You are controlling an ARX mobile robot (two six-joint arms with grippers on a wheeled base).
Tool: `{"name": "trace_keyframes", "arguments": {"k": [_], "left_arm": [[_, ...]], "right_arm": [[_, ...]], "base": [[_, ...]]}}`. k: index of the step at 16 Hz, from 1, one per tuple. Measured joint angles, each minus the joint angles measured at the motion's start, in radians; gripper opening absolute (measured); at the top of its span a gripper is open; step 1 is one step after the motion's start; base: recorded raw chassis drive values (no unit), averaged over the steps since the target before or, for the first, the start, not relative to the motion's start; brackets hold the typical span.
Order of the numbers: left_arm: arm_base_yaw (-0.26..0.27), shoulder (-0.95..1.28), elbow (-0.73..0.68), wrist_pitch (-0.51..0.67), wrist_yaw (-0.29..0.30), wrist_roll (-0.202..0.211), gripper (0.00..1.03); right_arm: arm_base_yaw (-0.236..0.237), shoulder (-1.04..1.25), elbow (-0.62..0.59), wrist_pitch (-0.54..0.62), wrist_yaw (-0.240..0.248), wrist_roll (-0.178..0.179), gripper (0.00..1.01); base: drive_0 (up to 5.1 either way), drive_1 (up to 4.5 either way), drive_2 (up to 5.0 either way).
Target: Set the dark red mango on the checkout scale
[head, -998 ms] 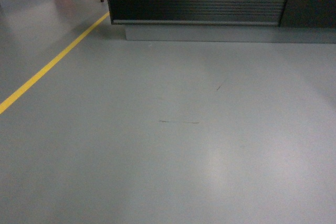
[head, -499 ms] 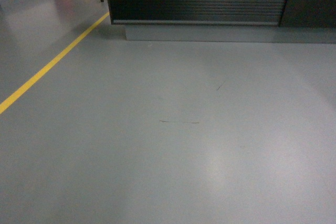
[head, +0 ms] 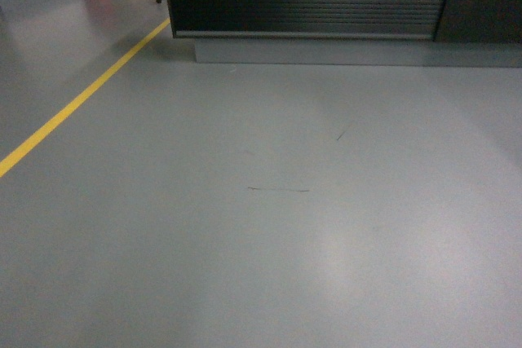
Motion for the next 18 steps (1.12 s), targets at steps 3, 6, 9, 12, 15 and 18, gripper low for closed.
{"name": "trace_keyframes", "arguments": {"k": [3, 6, 9, 12, 15, 18], "left_arm": [[0.0, 0.0, 0.0, 0.0, 0.0, 0.0, 0.98], [0.0, 0.0, 0.0, 0.0, 0.0, 0.0, 0.98], [0.0, 0.0, 0.0, 0.0, 0.0, 0.0, 0.98], [0.0, 0.0, 0.0, 0.0, 0.0, 0.0, 0.98], [0.0, 0.0, 0.0, 0.0, 0.0, 0.0, 0.98], [0.0, 0.0, 0.0, 0.0, 0.0, 0.0, 0.98]], "right_arm": [[0.0, 0.0, 0.0, 0.0, 0.0, 0.0, 0.98], [0.0, 0.0, 0.0, 0.0, 0.0, 0.0, 0.98], [0.0, 0.0, 0.0, 0.0, 0.0, 0.0, 0.98], [0.0, 0.0, 0.0, 0.0, 0.0, 0.0, 0.98], [0.0, 0.0, 0.0, 0.0, 0.0, 0.0, 0.98], [0.0, 0.0, 0.0, -0.001, 0.0, 0.0, 0.98]], "base": [[0.0, 0.0, 0.0], [0.0, 0.0, 0.0], [0.0, 0.0, 0.0], [0.0, 0.0, 0.0], [0.0, 1.79, -1.8], [0.0, 2.68, -2.7]]}}
